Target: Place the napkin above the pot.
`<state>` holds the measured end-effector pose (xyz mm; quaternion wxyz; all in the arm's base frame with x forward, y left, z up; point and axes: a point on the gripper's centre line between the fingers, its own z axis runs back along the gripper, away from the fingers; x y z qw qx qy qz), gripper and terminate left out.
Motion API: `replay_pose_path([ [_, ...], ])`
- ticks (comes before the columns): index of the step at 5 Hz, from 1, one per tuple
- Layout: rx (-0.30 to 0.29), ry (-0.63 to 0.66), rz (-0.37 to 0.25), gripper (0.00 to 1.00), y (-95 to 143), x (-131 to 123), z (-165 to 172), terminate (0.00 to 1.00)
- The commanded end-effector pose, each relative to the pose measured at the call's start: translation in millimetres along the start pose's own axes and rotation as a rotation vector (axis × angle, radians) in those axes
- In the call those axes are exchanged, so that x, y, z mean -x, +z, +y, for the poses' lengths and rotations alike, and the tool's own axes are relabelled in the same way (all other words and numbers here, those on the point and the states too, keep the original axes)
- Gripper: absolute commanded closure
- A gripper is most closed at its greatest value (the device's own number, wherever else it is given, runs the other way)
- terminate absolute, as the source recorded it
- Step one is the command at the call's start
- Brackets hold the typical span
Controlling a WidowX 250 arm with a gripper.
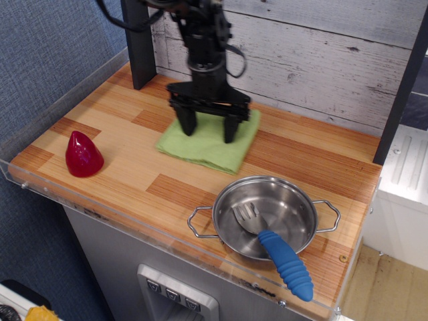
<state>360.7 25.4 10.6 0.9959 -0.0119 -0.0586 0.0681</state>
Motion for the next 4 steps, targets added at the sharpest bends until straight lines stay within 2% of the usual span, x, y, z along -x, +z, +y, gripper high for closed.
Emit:
replay_pose_path([
  [1,0.016,0.034,-0.034,0.0,16,-5,-43,0.0],
  [2,0.038,0.024,-0.039,0.0,16,-4,-62,0.0],
  [4,0.052,0.054,-0.091,0.0,21,-13,-77,0.0],
])
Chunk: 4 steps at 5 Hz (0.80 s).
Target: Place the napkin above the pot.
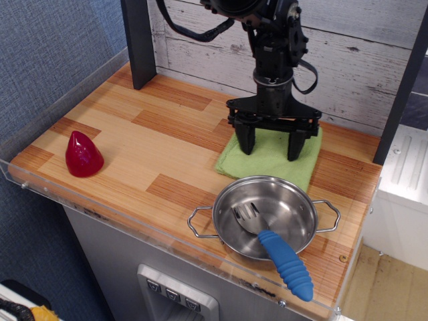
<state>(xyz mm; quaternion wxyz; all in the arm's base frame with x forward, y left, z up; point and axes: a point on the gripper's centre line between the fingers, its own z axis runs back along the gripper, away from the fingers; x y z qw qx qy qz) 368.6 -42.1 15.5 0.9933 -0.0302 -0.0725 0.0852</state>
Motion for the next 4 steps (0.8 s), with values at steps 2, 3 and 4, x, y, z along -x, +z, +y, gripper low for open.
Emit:
replay_pose_path([
  [2,-0.002,-0.006,-0.074,0.0,36,-16,-14,0.0],
  [3,0.013,-0.003,-0.089,0.0,55,-21,-15,0.0],
  [4,-0.01,0.021,-0.106,0.0,79,-26,-15,0.0],
])
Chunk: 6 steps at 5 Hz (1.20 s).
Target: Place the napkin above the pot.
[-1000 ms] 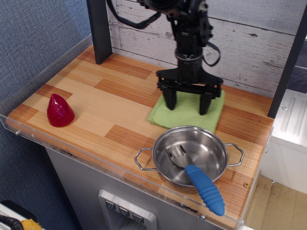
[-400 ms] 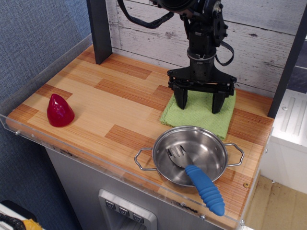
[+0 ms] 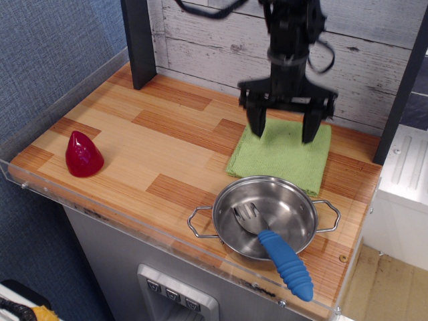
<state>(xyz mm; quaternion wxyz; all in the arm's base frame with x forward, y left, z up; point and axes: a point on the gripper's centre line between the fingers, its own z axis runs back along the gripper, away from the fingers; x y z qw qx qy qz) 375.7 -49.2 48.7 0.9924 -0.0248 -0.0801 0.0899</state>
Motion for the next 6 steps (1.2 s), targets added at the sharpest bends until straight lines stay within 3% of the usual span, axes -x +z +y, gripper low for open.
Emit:
replay_pose_path([
  [1,0.013,0.034,-0.102,0.0,67,-18,1,0.0],
  [3,-0.067,0.117,-0.097,0.0,81,-16,50,0.0],
  [5,-0.128,0.065,-0.095,0.0,93,-10,117,0.0],
  [6,-0.149,0.11,-0.108,0.0,90,-15,146,0.0],
])
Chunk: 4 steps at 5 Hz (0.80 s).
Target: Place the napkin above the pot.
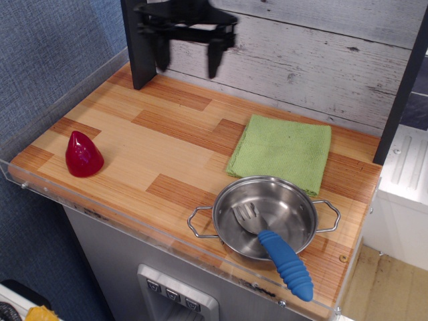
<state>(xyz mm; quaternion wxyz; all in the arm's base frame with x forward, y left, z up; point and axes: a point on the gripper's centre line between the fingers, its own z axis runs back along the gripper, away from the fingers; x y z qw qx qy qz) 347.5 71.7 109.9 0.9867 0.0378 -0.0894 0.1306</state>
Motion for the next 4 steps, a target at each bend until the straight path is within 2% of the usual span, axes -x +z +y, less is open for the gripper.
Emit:
replay_pose_path([
  [1,-0.048,0.038,-0.083,0.0,0.8,-24.8,47.4,0.0],
  [3,-0.048,0.038,-0.083,0.0,0.8,-24.8,47.4,0.0],
  [4,-0.048,0.038,-0.083,0.0,0.8,-24.8,47.4,1.0],
])
